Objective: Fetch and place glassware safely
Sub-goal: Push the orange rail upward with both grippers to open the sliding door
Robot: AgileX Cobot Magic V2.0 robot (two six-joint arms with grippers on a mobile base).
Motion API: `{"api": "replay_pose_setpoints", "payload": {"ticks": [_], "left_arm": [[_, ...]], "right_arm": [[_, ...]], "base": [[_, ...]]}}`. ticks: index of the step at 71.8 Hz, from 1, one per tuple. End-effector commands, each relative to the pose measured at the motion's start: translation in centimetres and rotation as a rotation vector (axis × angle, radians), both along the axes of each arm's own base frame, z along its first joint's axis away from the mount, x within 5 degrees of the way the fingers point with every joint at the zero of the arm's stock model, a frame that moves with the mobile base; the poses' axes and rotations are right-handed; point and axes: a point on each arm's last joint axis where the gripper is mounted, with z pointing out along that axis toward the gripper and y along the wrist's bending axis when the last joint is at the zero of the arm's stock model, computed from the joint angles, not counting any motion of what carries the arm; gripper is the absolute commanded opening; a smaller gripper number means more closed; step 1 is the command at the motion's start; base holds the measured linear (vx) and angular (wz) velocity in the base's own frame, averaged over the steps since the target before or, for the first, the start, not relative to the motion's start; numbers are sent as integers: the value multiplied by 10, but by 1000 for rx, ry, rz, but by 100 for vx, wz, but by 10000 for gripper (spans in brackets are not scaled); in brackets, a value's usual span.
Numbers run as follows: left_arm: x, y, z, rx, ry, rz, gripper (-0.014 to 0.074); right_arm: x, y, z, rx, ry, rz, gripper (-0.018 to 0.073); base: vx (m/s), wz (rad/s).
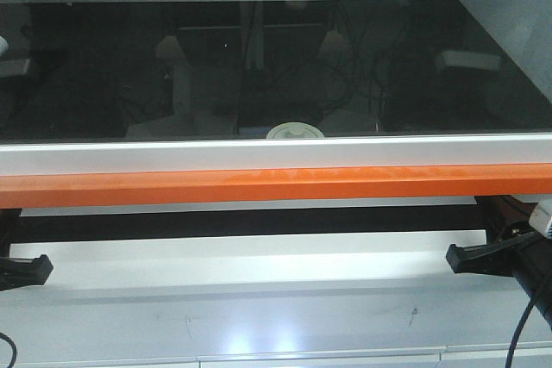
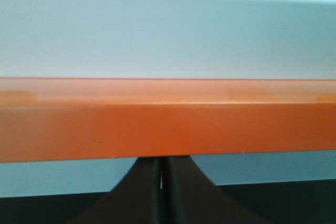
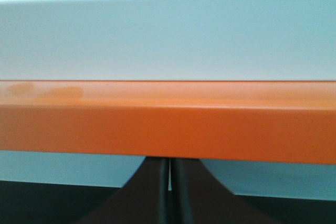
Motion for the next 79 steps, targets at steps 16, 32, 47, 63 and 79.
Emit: {"api": "replay_pose_setpoints", "payload": {"ticks": [16,32,47,63,79], "left_arm": [[4,-1,24,-22,-198,-6,-7],[14,-2,37,-23,-238,-9,-7],[20,-2,53,-24,-278,-8,-7],[15,-1,65,-25,-338,-7,-7],[10,-2,71,-17,-369,-20,-7]], "right_arm": [[3,0,19,16,-152,-4,-1],[11,4,30,1,-198,23,-1],[18,6,39,0,-230,43,-1],[12,5,49,5,-277,40,-1],[1,4,66,11,-354,38,-1]], "base": [[0,0],[0,0],[0,1],[-1,2],[0,0]]}}
